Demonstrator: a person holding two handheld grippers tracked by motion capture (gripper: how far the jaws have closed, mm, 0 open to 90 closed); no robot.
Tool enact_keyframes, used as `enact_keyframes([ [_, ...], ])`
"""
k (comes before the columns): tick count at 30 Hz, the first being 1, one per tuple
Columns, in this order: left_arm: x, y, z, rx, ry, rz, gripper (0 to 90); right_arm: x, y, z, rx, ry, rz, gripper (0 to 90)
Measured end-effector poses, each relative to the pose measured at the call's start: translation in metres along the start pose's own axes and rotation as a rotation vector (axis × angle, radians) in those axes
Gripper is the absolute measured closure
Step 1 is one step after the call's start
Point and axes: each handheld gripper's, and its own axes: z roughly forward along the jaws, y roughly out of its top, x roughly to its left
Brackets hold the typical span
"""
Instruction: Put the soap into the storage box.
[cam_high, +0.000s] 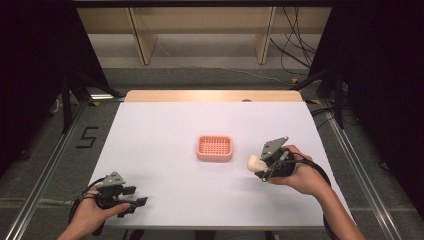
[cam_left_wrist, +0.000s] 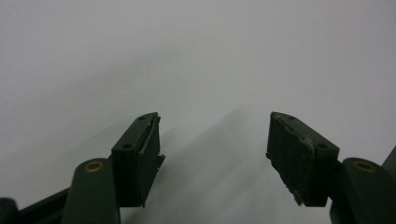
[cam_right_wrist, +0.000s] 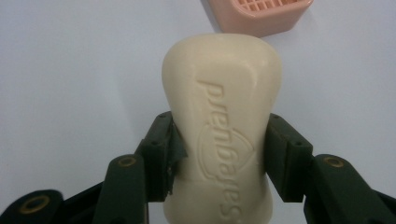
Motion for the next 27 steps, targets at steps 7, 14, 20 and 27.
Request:
enact_keyframes([
  [7,0.000,0.000,0.000,-0.004,-0.001,-0.005,34.4,-0.004,0.002,0.000,-0.011,-0.015,0.004,50.4],
  [14,0.000,0.000,0.000,0.004,0.005,-0.001,34.4,-0.007,0.006,0.001,-0.025,-0.022,0.001,50.3],
  [20,0.000,0.000,-0.001,-0.002,-0.004,-0.005,34.3,-0.008,0.009,0.001,-0.030,-0.018,0.001,50.3],
  [27,0.001,0.000,-0.002,0.005,0.000,0.004,34.4,-0.009,0.013,0.003,-0.032,-0.020,0.003,50.4],
])
